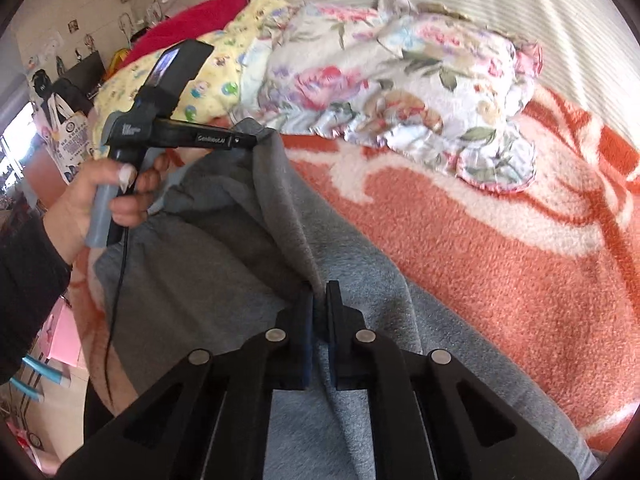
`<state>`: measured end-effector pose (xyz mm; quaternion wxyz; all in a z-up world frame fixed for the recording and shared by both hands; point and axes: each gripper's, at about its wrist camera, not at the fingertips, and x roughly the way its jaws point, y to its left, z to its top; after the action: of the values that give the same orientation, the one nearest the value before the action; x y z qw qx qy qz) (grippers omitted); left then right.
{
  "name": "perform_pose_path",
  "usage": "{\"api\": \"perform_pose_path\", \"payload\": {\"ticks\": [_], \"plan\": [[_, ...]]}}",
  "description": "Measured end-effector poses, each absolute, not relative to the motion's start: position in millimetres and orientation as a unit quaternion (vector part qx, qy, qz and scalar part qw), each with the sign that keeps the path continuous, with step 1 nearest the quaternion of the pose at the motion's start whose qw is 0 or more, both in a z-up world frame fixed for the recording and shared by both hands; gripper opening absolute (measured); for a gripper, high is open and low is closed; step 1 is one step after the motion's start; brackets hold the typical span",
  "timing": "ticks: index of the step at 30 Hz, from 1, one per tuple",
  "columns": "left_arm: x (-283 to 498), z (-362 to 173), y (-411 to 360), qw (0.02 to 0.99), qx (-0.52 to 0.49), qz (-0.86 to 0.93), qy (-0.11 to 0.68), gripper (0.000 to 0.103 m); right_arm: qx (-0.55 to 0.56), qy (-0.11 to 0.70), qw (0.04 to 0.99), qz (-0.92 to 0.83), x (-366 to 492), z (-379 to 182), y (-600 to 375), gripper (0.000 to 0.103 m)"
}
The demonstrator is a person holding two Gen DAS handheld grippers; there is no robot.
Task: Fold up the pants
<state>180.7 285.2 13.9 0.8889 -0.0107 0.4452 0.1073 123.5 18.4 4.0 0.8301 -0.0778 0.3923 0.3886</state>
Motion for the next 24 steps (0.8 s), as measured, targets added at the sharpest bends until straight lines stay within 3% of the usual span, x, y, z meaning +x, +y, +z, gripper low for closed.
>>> {"api": "perform_pose_path", "payload": {"ticks": [12,24], "plan": [[59,79,258,0.921,-0.009,0.122,0.371,0.017,-0.103,0.348,0.82,0.443,55,35,4,0.006],[-33,53,264,0.919,-0.075,0.131,0.364,0.017,-0.114,0.386,0.785,0.47,7,1,10,0.006]]}}
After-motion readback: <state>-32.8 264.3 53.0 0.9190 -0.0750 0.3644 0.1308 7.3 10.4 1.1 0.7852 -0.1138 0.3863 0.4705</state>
